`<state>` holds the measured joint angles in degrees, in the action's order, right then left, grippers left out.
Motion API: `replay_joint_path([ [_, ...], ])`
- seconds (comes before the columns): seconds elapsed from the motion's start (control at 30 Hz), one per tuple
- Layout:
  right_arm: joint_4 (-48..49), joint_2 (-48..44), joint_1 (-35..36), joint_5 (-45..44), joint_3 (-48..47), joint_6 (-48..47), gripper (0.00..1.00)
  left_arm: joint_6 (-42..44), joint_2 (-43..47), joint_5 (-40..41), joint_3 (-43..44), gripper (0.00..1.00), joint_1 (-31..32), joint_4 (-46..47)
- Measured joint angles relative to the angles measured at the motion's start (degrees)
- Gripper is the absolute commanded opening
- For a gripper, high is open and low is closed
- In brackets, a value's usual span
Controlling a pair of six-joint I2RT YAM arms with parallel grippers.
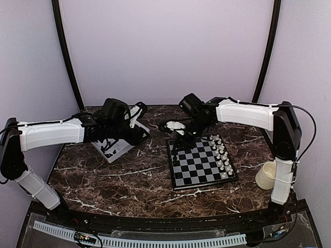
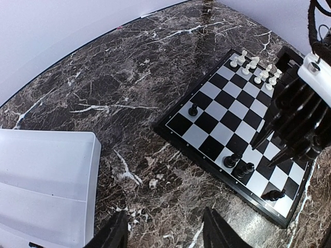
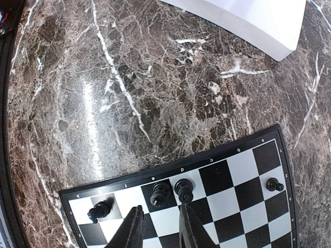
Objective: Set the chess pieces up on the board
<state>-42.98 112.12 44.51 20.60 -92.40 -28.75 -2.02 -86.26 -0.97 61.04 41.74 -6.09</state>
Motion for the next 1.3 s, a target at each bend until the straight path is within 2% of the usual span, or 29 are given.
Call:
replay_joint_path([
  [0.33, -3.1, 3.1, 0.7, 1.4, -0.9, -3.3, 0.29, 0.0, 0.0, 0.0, 0.0, 0.52, 0.0, 0.0],
  [0.87, -3.2, 5.4, 2.3, -3.1, -1.6, -3.8, 0.30, 0.0, 0.0, 0.0, 0.7, 0.52, 0.0, -0.3],
  [1.03, -3.1, 5.4, 2.3, -3.9, -1.6, -3.8, 0.27, 0.0, 0.0, 0.0, 0.7, 0.52, 0.0, -0.4],
  [1.3, -3.2, 5.4, 2.4, -4.0, -1.6, -4.1, 0.17, 0.0, 0.0, 0.0, 0.7, 0.52, 0.0, -0.4],
])
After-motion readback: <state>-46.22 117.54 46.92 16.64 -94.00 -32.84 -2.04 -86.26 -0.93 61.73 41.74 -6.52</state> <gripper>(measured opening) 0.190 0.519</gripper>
